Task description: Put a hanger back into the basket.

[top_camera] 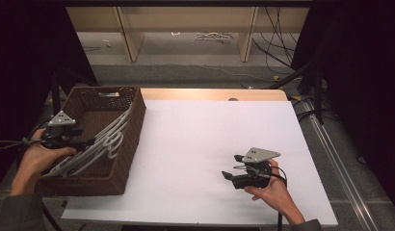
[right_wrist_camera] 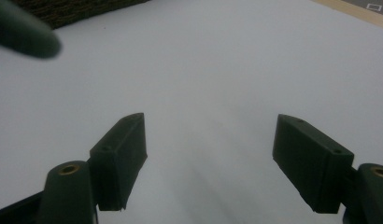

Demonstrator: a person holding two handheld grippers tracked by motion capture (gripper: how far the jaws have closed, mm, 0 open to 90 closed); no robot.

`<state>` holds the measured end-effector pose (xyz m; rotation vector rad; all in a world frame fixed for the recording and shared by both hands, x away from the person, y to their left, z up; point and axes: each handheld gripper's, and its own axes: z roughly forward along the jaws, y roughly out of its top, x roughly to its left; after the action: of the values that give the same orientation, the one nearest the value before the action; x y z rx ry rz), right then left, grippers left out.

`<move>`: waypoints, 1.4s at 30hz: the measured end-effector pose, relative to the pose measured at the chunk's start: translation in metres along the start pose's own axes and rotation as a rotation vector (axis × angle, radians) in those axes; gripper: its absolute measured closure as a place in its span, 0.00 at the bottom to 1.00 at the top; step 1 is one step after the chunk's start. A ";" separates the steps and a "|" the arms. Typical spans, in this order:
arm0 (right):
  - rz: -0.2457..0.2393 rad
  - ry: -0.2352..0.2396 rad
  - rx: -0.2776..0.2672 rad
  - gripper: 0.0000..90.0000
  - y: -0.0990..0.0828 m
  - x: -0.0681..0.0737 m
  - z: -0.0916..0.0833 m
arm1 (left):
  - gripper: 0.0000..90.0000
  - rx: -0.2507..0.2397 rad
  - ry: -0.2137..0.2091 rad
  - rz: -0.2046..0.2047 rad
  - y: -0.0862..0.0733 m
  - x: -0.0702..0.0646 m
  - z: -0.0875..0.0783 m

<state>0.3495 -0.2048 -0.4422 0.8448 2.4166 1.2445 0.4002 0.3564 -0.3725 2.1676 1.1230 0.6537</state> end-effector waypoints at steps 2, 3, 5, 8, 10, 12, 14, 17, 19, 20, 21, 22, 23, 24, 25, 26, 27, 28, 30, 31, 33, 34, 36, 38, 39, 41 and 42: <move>-0.002 -0.002 -0.001 0.30 0.000 0.000 0.000 | 0.41 -0.021 0.017 -0.017 0.002 -0.002 -0.002; 0.002 -0.006 -0.007 0.30 0.000 0.000 0.000 | 0.40 -0.039 0.018 -0.024 0.004 -0.002 -0.003; 0.005 -0.005 -0.011 0.30 0.000 0.000 0.000 | 0.38 -0.095 0.022 -0.077 0.006 -0.006 -0.003; 0.004 -0.007 -0.013 0.30 0.000 0.000 -0.001 | 0.38 -0.124 0.022 -0.078 0.009 -0.009 -0.004; 0.005 -0.007 -0.017 0.30 0.001 0.000 -0.001 | 0.36 -0.106 0.019 -0.052 0.010 -0.009 -0.007; 0.005 -0.003 -0.015 0.30 0.001 0.000 -0.001 | 0.35 -0.148 0.026 -0.079 0.012 -0.012 -0.007; 0.007 -0.003 -0.020 0.30 0.001 -0.001 -0.001 | 0.34 -0.188 0.014 -0.108 0.015 -0.016 -0.009; 0.009 -0.004 -0.019 0.30 0.001 -0.001 -0.001 | 0.31 -0.234 0.008 -0.118 0.019 -0.021 -0.013; 0.007 -0.004 -0.024 0.30 0.002 -0.001 0.000 | 0.29 -0.263 -0.001 -0.125 0.023 -0.025 -0.015; 0.008 -0.005 -0.027 0.29 0.002 -0.001 0.000 | 0.28 -0.272 -0.005 -0.124 0.025 -0.027 -0.016; 0.011 -0.005 -0.026 0.29 0.002 -0.001 0.000 | 0.28 -0.287 -0.011 -0.122 0.027 -0.029 -0.017; 0.010 -0.006 -0.026 0.29 0.002 -0.001 0.000 | 0.28 -0.298 -0.014 -0.122 0.028 -0.032 -0.018; 0.010 -0.009 -0.030 0.29 0.002 -0.001 0.000 | 0.27 -0.309 -0.017 -0.119 0.030 -0.034 -0.019; 0.015 -0.012 -0.034 0.29 0.002 -0.001 0.000 | 0.27 -0.318 -0.022 -0.116 0.032 -0.036 -0.020; 0.016 -0.015 -0.037 0.28 0.002 -0.001 0.000 | 0.26 -0.329 -0.026 -0.120 0.034 -0.038 -0.021; 0.017 -0.015 -0.039 0.28 0.002 -0.001 0.000 | 0.26 -0.340 -0.031 -0.124 0.035 -0.041 -0.022; 0.016 -0.017 -0.040 0.28 0.002 -0.001 0.000 | 0.25 -0.355 -0.038 -0.122 0.037 -0.043 -0.023; 0.016 -0.018 -0.043 0.27 0.002 -0.001 -0.001 | 0.25 -0.368 -0.045 -0.130 0.038 -0.046 -0.023; 0.019 -0.024 -0.053 0.27 0.002 -0.001 0.000 | 0.25 -0.381 -0.058 -0.127 0.040 -0.052 -0.021; 0.018 -0.026 -0.054 0.26 0.002 -0.001 0.000 | 0.25 -0.388 -0.065 -0.123 0.041 -0.055 -0.020; 0.019 -0.029 -0.055 0.26 0.003 -0.001 0.000 | 0.25 -0.390 -0.077 -0.112 0.043 -0.062 -0.018; 0.020 -0.032 -0.056 0.26 0.003 -0.001 -0.001 | 0.25 -0.392 -0.087 -0.104 0.044 -0.064 -0.016; 0.023 -0.029 -0.060 0.26 0.003 0.000 -0.001 | 0.25 -0.391 -0.095 -0.091 0.046 -0.070 -0.014; 0.021 -0.033 -0.066 0.26 0.003 0.000 -0.001 | 0.25 -0.391 -0.107 -0.076 0.048 -0.076 -0.013; 0.024 -0.030 -0.066 0.26 0.004 0.000 -0.001 | 0.25 -0.392 -0.110 -0.077 0.049 -0.079 -0.012; 0.023 -0.034 -0.068 0.26 0.004 0.000 -0.001 | 0.24 -0.403 -0.119 -0.072 0.050 -0.085 -0.012; 0.024 -0.035 -0.069 0.26 0.004 0.000 -0.001 | 0.24 -0.411 -0.129 -0.069 0.051 -0.087 -0.012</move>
<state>0.3501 -0.2039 -0.4382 0.8711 2.3291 1.3030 0.3750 0.2628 -0.3413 1.7862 0.9000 0.6398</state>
